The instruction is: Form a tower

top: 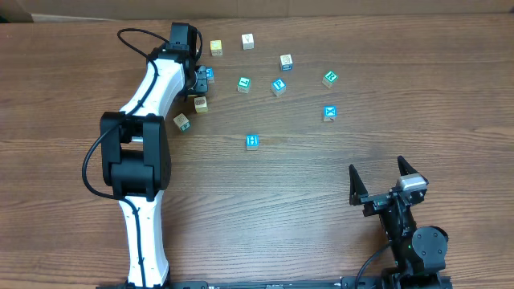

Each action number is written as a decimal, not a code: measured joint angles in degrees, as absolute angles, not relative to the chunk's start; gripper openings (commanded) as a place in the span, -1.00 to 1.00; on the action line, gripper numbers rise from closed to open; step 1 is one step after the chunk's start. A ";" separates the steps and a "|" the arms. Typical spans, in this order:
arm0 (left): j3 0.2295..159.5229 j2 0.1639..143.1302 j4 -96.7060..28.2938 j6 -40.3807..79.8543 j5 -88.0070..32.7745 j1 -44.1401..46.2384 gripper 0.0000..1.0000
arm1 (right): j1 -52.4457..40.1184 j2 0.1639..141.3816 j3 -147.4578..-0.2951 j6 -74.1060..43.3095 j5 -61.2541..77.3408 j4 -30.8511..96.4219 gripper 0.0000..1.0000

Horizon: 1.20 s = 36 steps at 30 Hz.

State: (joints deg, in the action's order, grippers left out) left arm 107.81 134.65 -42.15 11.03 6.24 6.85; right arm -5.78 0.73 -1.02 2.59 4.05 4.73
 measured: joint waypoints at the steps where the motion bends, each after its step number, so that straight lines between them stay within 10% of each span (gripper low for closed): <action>1: 107.81 134.65 -42.17 11.03 6.24 6.85 -0.31 | -5.78 0.73 -1.02 2.61 4.05 4.78 1.00; 36: 117.40 117.27 -61.17 15.38 6.02 7.62 -0.70 | -5.78 0.73 -1.02 2.57 4.05 4.80 1.00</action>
State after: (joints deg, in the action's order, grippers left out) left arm 117.40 117.27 -61.17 15.38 6.02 7.62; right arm -5.78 0.73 -1.02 2.57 4.05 4.80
